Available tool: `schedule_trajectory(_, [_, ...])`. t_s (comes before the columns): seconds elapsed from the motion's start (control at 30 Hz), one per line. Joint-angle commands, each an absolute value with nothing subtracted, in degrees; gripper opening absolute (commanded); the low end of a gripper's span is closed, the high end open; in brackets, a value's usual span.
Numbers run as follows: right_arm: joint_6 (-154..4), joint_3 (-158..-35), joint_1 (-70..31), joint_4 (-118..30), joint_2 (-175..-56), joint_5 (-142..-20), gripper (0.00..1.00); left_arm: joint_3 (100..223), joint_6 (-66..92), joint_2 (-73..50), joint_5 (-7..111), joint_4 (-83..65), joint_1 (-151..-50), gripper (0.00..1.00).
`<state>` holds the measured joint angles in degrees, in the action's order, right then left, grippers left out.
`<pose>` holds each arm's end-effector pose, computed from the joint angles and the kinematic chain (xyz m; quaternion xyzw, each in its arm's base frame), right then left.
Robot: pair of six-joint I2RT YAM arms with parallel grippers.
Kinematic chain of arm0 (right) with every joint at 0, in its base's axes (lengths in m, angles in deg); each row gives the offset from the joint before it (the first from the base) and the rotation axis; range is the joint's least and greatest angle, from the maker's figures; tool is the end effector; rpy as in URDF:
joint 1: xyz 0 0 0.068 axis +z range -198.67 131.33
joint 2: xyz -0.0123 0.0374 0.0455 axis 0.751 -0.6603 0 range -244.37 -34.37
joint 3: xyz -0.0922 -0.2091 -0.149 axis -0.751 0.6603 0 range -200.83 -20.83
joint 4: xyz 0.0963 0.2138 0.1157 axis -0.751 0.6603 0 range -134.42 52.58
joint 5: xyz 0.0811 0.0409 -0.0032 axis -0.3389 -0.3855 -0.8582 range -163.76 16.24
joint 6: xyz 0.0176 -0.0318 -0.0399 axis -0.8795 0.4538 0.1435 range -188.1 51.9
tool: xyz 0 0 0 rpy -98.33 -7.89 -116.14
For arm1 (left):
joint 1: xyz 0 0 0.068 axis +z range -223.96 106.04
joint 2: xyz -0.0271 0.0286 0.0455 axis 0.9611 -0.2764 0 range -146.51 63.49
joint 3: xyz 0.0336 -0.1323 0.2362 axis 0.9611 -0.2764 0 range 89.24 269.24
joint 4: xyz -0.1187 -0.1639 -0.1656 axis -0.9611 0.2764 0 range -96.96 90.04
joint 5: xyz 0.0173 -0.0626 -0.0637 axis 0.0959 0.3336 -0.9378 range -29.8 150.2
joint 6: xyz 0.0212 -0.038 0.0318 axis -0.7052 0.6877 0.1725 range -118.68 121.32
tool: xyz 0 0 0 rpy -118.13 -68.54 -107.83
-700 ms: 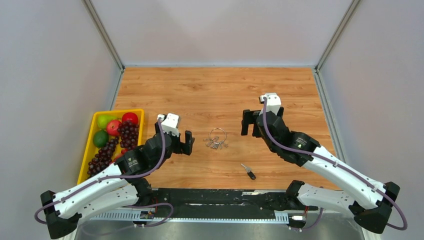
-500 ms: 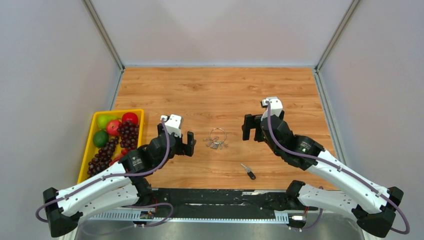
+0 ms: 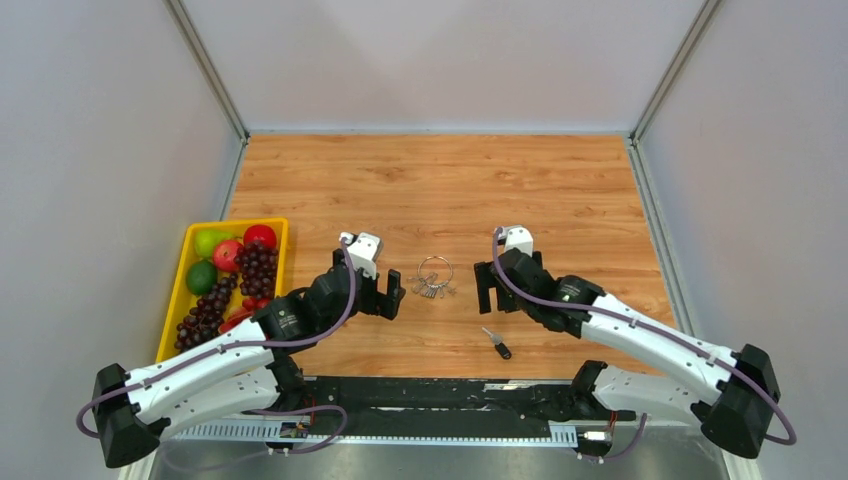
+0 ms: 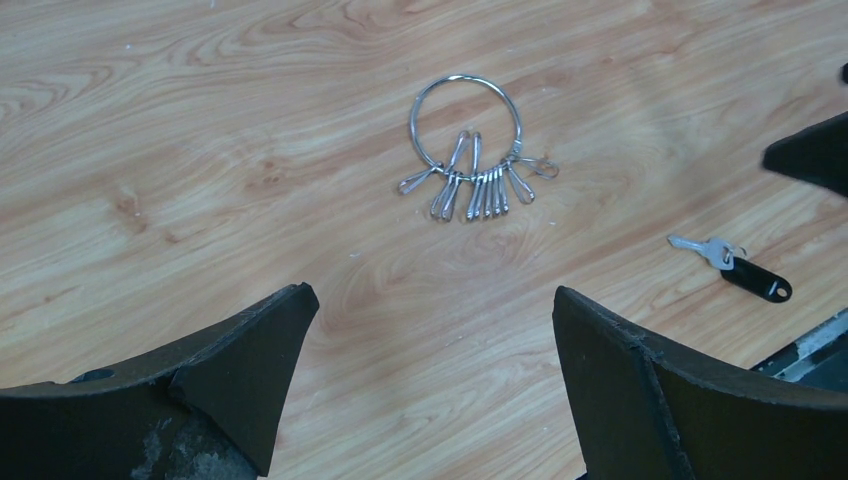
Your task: Put the keys on the keyring
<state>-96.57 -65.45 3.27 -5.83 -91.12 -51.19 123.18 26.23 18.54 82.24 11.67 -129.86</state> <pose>0.1309 0.1452 0.2587 -0.1236 0.9177 0.0719 0.3707 0.1109 -0.1401 0.2592 0.1341 0.8434 -0.1941 0.4828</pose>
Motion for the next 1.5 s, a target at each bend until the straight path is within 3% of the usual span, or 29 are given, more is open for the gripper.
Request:
schedule_trajectory(0.0, [-99.3,-63.6,3.2,-10.3,-95.1,-54.9,0.86,123.1,24.5,19.5,79.8,8.2,-130.0,1.00])
schedule_trajectory(0.17, [-97.8,-61.6,3.2,-18.2,-99.1,-57.0,0.75,122.4,24.4,20.4,79.5,7.9,-130.0,1.00])
schedule_trajectory(0.37, [-94.1,-61.7,3.2,-25.6,-105.3,-60.3,0.52,122.0,24.6,21.9,78.2,7.8,-130.1,1.00])
schedule_trajectory(0.57, [-91.7,-61.6,3.2,-31.5,-111.3,-63.3,0.39,121.3,24.9,23.1,76.3,7.0,-130.0,1.00])
schedule_trajectory(0.83, [-88.8,-60.5,3.2,-39.0,-115.3,-66.3,0.40,121.0,24.7,22.7,74.7,6.1,-130.1,1.00])
schedule_trajectory(1.47, [-85.9,-61.0,3.3,-45.1,-123.7,-60.1,0.41,120.2,24.0,21.8,73.5,4.5,-130.0,1.00])
